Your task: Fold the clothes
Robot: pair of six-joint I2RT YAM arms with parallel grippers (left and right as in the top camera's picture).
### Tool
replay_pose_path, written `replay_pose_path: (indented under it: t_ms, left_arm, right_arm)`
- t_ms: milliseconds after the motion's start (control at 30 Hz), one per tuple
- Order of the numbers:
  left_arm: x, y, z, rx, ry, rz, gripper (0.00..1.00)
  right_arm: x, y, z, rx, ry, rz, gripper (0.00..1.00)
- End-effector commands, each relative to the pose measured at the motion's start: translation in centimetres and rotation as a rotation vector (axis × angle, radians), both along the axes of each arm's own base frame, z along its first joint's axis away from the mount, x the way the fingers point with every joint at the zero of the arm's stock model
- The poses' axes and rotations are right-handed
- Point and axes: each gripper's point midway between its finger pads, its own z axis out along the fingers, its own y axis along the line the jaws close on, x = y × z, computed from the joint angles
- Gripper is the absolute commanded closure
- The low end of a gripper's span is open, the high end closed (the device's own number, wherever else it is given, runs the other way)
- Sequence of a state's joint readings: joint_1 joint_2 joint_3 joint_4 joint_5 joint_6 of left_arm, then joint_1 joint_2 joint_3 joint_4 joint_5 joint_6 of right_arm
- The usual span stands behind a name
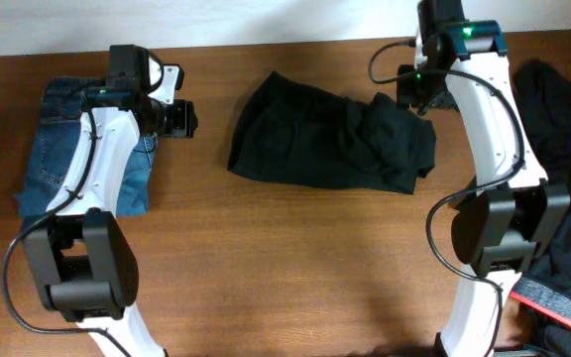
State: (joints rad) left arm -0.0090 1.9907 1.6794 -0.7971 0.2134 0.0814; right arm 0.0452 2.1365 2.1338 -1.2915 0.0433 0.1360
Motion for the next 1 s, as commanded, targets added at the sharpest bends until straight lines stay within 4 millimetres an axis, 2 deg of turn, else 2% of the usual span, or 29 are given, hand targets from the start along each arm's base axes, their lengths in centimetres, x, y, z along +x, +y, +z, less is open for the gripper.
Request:
replay_pose_path:
  t_ms: [0, 100, 133, 533, 633, 800, 967]
  left_arm:
    - [0.1, -0.2, 1.1, -0.018, -0.024, -0.004, 0.42]
    - [0.1, -0.2, 1.1, -0.018, -0.023, -0.004, 0.43]
    - [0.1, -0.2, 1.1, -0.018, -0.023, -0.004, 0.43]
    - [0.1, -0.2, 1.1, -0.018, -0.023, -0.004, 0.43]
    - [0.1, -0.2, 1.1, -0.018, -0.023, -0.004, 0.42]
    - [0.1, -0.2, 1.1, -0.018, -0.023, -0.004, 0.43]
    - [0.1, -0.2, 1.1, -0.019, -0.023, -0.004, 0.43]
  right_arm:
    - [-0.9, 3.0, -3.3, 0.111, 0.083, 0.063, 0.50]
    - [-1.7, 5.7, -4.6, 0.188, 0.112, 0.172, 0.48]
    - [-2.0, 6.3, -4.9, 0.191, 0.122, 0.186, 0.45]
    - [-3.9, 10.3, -5.9, 0.186, 0.175, 0.267, 0.36]
    - [-4.8, 11.2, -7.3, 0.182, 0.208, 0.284, 0.36]
    - [-7.3, 13.5, -11.8, 0.251, 0.272, 0.307, 0.36]
    - [-8.3, 14.4, -14.4, 0.274, 0.273, 0.328, 0.31]
